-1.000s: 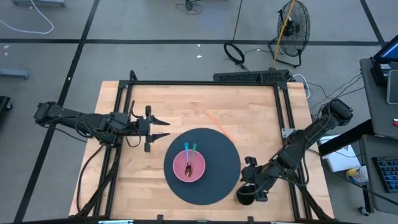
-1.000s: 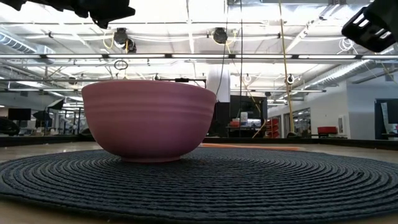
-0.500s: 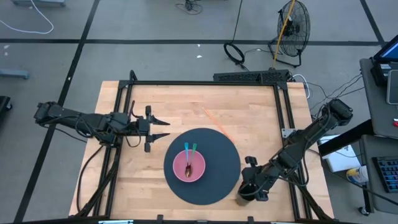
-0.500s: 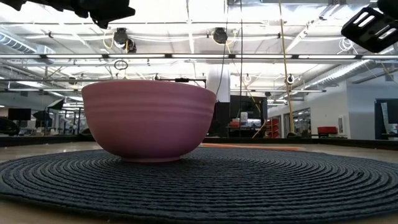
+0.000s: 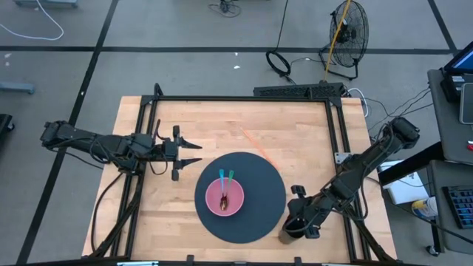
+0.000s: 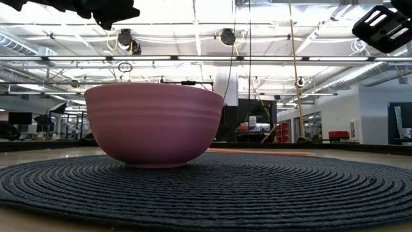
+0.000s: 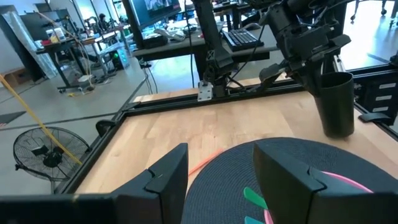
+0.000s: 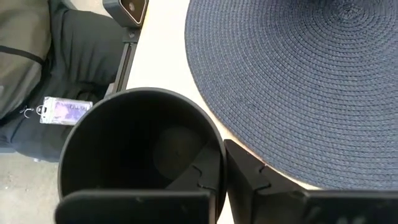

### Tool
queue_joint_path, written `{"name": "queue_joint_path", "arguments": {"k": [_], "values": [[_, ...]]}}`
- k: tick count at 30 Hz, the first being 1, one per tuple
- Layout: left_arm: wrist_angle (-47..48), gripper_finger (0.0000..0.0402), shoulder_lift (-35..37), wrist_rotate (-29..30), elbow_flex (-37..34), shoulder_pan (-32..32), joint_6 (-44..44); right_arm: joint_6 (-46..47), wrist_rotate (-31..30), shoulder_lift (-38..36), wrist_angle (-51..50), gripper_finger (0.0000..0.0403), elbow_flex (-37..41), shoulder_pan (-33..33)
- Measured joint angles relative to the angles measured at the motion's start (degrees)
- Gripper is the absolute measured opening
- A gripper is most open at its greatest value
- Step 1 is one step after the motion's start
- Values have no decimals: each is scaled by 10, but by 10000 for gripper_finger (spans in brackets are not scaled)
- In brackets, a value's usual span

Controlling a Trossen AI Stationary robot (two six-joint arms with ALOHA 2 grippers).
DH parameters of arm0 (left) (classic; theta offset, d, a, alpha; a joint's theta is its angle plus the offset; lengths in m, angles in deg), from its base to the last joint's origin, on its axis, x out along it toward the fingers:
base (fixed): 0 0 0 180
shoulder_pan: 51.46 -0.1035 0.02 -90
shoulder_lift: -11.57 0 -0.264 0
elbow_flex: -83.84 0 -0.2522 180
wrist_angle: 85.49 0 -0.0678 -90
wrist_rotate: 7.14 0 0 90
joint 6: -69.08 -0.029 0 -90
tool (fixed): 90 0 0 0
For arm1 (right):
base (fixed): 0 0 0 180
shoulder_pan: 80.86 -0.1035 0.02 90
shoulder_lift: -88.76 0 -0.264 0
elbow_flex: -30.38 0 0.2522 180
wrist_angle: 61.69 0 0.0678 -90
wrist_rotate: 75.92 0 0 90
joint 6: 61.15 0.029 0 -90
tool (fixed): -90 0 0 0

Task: Pick & Place Utensil
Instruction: Put the black cup to the right of the pink bowl on the blue mat

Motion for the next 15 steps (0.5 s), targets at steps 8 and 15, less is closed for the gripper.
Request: {"name": "queue_joint_path", "arguments": {"k": [8, 15], "values": [[3, 186, 0, 0, 0, 0, -1, -32, -11, -38, 1, 3, 0, 3], [4, 186, 0, 0, 0, 0, -5, -79, -17, -92, -10, 3, 0, 33]]}}
